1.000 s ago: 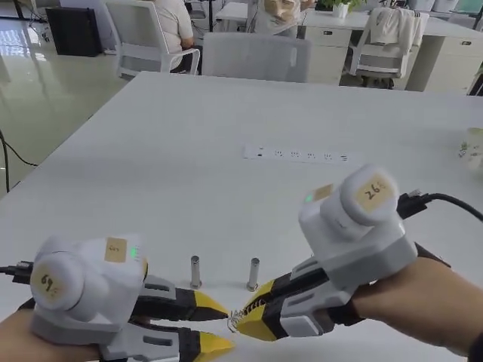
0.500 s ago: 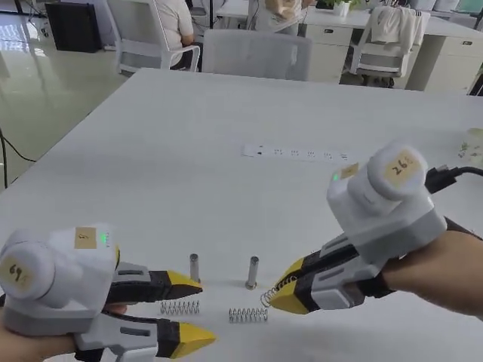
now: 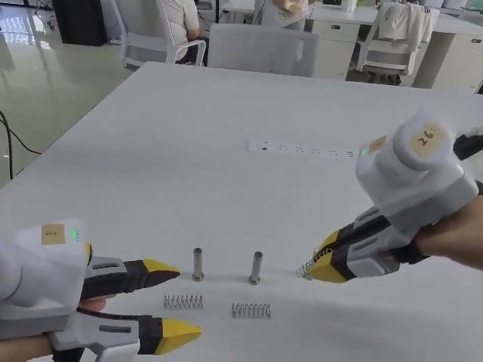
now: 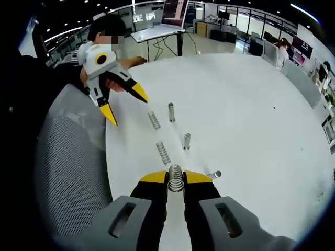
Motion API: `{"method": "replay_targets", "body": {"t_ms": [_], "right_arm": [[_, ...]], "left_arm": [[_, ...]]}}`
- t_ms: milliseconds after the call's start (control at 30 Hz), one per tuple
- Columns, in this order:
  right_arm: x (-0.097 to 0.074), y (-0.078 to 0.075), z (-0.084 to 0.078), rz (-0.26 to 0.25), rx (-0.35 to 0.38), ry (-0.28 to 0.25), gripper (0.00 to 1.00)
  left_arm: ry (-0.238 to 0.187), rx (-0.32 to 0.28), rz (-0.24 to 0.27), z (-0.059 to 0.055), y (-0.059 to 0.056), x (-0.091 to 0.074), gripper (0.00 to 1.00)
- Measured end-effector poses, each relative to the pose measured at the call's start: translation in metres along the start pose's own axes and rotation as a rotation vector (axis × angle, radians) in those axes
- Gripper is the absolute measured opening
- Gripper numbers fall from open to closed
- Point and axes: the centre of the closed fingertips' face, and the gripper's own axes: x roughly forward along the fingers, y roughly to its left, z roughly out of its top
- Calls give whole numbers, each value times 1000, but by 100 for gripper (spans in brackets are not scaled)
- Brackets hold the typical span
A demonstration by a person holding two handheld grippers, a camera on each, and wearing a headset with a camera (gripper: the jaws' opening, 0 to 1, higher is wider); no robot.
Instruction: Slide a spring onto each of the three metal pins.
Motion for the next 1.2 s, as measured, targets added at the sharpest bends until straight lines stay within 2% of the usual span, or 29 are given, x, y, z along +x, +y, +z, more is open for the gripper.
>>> {"method": "replay_targets", "body": {"t_ms": [200, 467, 900, 1200], "right_arm": [[-5, -18, -5, -40, -18, 44, 8], [-3, -39, -11, -82, -68, 135, 8], [14, -56, -16, -78, -90, 203, 9], [20, -60, -20, -64, -87, 228, 9]], "left_arm": [[-10, -5, 20, 1, 0, -3, 45], [2, -6, 19, -3, -3, -2, 47], [10, 0, 16, -5, -4, -1, 47], [8, -1, 19, -5, -3, -1, 47]]}}
